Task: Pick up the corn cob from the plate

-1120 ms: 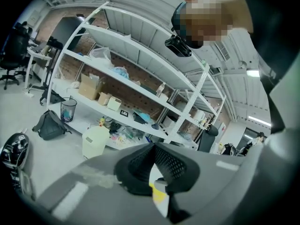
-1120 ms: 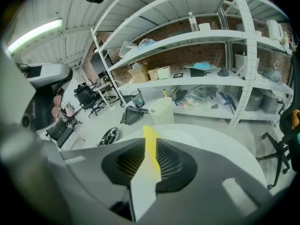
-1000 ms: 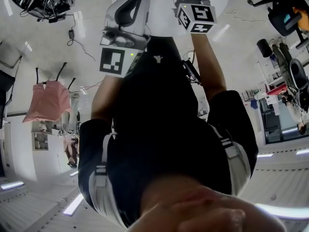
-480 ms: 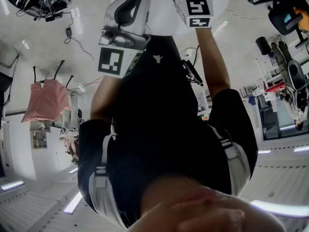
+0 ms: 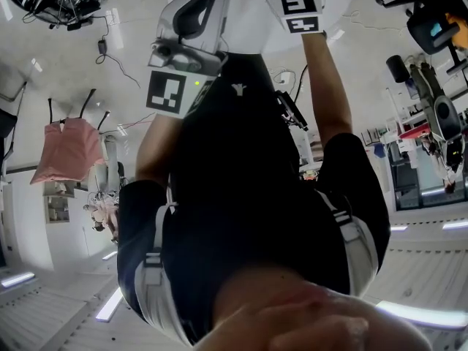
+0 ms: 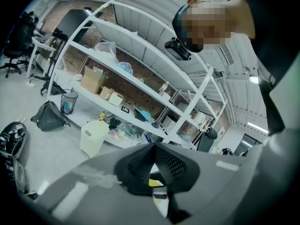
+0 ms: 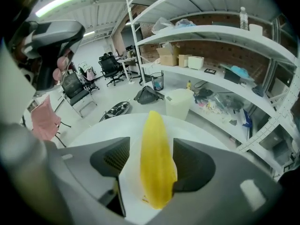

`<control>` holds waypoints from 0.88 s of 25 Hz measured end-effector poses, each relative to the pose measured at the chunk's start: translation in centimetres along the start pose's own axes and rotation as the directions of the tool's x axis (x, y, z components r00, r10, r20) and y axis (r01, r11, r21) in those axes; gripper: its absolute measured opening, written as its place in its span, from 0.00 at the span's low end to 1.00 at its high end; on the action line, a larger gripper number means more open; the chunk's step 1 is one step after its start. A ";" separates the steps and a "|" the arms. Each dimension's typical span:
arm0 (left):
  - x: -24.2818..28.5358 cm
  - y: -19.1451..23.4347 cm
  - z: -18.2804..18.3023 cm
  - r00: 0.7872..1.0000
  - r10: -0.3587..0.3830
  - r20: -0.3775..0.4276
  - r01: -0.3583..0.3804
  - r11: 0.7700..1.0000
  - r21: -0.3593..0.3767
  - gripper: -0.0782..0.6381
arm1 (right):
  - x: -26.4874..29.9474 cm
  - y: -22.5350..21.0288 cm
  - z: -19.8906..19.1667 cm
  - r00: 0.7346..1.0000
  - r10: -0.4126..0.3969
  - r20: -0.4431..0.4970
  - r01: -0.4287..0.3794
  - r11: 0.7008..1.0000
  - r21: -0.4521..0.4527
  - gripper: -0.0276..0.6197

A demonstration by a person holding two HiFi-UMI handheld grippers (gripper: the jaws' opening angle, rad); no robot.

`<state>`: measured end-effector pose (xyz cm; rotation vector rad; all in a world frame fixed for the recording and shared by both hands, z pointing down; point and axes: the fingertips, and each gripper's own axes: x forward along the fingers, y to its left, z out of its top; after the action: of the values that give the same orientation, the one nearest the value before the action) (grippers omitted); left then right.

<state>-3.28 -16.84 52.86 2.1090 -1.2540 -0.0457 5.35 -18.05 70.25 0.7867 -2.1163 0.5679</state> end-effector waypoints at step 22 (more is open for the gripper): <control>0.1 0.7 -0.6 1.000 -0.001 -0.014 0.001 1.000 -0.012 0.11 | 2.7 -0.3 0.0 0.998 0.055 -0.018 -0.056 0.996 -0.069 0.46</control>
<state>-3.51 -16.79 53.76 2.0963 -1.2414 -0.0384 4.22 -19.18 72.50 0.6840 -2.1364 0.5250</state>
